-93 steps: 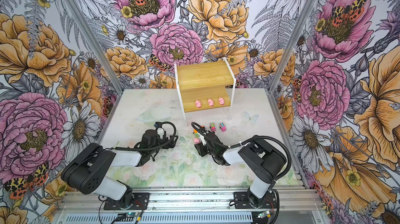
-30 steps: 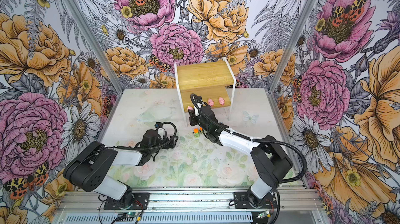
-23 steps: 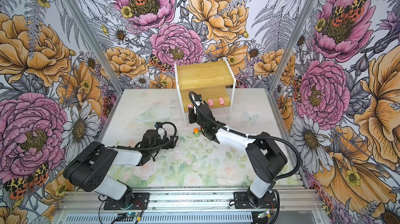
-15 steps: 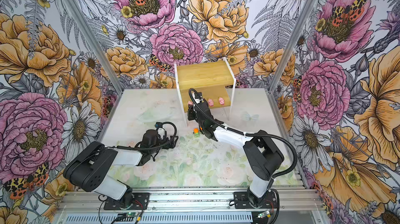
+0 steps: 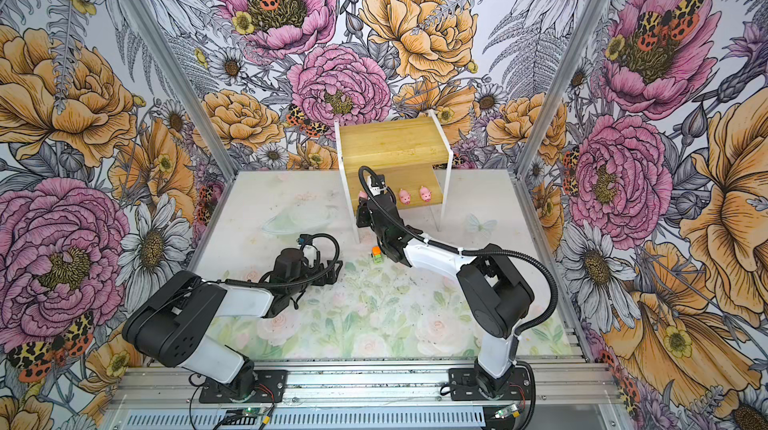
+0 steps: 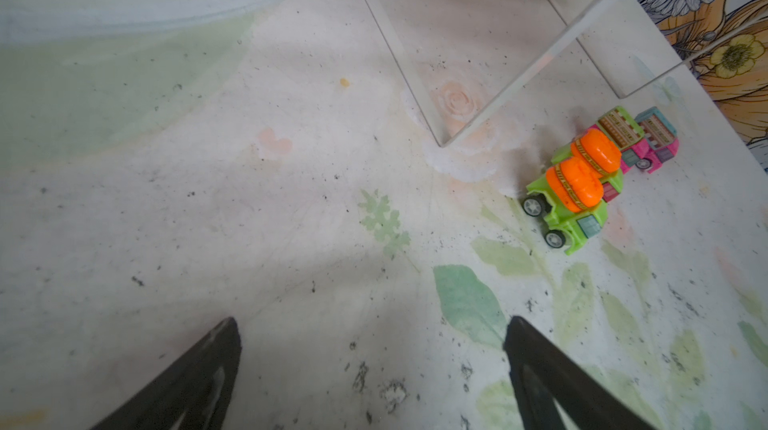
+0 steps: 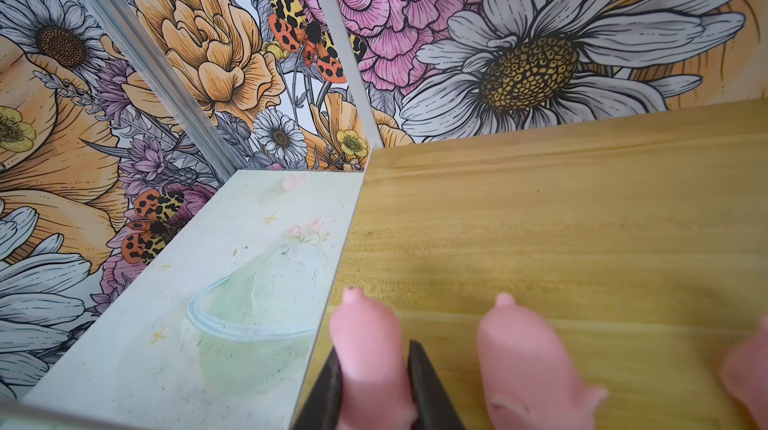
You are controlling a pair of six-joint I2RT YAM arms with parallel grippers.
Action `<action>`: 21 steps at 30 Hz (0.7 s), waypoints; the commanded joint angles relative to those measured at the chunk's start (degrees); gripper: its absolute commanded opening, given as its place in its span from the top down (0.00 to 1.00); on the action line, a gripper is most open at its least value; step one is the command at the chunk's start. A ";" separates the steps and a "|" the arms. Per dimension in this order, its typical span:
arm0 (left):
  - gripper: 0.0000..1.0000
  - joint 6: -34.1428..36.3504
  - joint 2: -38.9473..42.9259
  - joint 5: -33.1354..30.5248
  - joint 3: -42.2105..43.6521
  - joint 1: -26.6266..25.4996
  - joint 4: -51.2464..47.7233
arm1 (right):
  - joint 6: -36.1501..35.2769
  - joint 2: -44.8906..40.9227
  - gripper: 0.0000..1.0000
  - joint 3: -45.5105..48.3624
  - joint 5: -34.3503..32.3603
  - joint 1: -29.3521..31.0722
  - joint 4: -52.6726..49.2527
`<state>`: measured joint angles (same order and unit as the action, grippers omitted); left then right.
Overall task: Place and organize the plastic toys onto the shelf
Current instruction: 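Lift the pink pig with the right gripper to the lower shelf, then lower the pig beside the others on the lower shelf and open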
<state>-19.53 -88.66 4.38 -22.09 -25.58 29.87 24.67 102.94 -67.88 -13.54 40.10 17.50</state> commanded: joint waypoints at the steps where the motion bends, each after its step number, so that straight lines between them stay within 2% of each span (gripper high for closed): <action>1: 0.01 0.63 -0.98 1.16 -0.88 0.58 0.07 | 1.11 1.45 0.74 -1.93 -1.24 0.57 2.36; 16: 0.01 0.70 -1.24 1.31 -0.93 0.83 0.15 | 1.89 4.44 0.71 -3.14 -2.20 0.69 2.04; 21: 0.01 0.65 -1.20 1.32 -0.85 0.81 0.17 | 2.32 4.82 0.60 -2.92 -2.39 0.69 1.97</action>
<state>-19.53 -88.99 4.54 -22.26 -25.32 30.02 26.46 106.63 -69.41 -14.81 40.49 18.90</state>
